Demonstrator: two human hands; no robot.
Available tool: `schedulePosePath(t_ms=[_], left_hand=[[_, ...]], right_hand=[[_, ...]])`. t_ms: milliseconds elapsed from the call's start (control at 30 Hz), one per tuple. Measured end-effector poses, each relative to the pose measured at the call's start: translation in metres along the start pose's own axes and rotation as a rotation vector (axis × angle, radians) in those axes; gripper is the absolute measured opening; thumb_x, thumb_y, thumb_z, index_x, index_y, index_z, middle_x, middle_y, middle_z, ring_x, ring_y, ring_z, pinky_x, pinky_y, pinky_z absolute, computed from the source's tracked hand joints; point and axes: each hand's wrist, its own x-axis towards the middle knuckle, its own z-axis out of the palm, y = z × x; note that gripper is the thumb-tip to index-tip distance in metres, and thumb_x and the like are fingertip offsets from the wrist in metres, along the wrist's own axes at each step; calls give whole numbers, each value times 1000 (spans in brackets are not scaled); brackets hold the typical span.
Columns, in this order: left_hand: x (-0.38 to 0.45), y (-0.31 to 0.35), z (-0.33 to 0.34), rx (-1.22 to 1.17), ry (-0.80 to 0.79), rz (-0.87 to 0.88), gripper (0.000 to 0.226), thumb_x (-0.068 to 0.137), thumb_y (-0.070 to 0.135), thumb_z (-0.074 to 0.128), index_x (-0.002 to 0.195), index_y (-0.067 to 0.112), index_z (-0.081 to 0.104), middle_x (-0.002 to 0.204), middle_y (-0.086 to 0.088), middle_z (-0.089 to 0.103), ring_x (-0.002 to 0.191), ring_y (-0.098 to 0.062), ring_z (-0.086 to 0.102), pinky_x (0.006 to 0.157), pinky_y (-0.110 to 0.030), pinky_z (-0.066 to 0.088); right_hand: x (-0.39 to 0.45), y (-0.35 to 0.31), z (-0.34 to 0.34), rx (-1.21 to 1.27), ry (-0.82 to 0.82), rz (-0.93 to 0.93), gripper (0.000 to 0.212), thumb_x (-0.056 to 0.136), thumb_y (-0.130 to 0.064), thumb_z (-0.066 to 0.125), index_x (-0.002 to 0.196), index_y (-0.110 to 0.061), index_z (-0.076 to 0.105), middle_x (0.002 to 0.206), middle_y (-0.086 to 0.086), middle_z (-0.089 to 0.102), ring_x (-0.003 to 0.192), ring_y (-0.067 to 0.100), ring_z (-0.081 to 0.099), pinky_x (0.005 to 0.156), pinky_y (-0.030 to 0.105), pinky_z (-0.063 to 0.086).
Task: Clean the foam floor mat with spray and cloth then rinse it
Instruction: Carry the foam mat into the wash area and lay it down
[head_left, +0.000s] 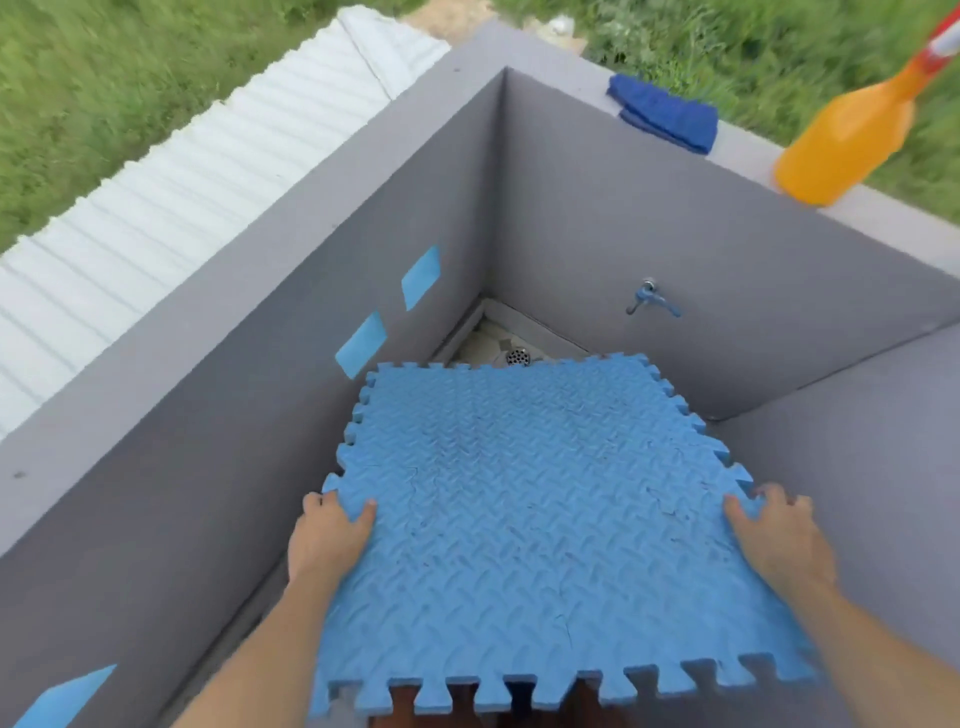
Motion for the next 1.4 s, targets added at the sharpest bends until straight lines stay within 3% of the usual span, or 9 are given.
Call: schedulePosePath(t_ms=[300, 600, 1100, 1400], left_hand=[[120, 93, 0, 165, -107, 256, 84, 82, 63, 54, 136, 1, 41, 132, -20, 39, 123, -39, 42, 99, -48, 41], [224, 121, 40, 315, -136, 378, 91, 78, 66, 57, 137, 0, 38, 133, -24, 37, 125, -43, 40, 103, -51, 37], [410, 107, 278, 300, -160, 333, 98, 71, 58, 72, 142, 3, 33, 141, -17, 31, 131, -36, 36, 109, -48, 34], [486, 113, 377, 255, -139, 389, 104, 69, 60, 73, 145, 5, 26, 145, -13, 26, 133, -31, 37, 109, -45, 34]], right_hand=[[22, 20, 61, 84, 10, 289, 54, 92, -50, 45, 129, -10, 50, 124, 22, 46, 102, 45, 57, 89, 49, 45], [44, -1, 168, 209, 13, 410, 52, 93, -49, 47, 128, -11, 50, 120, 20, 47, 97, 42, 59, 85, 45, 46], [161, 0, 487, 359, -19, 503, 53, 95, -41, 53, 126, 2, 47, 123, 31, 43, 98, 49, 55, 86, 48, 43], [251, 1, 577, 483, -42, 592, 54, 97, -43, 47, 138, -9, 39, 139, 26, 34, 117, 48, 48, 100, 47, 37]])
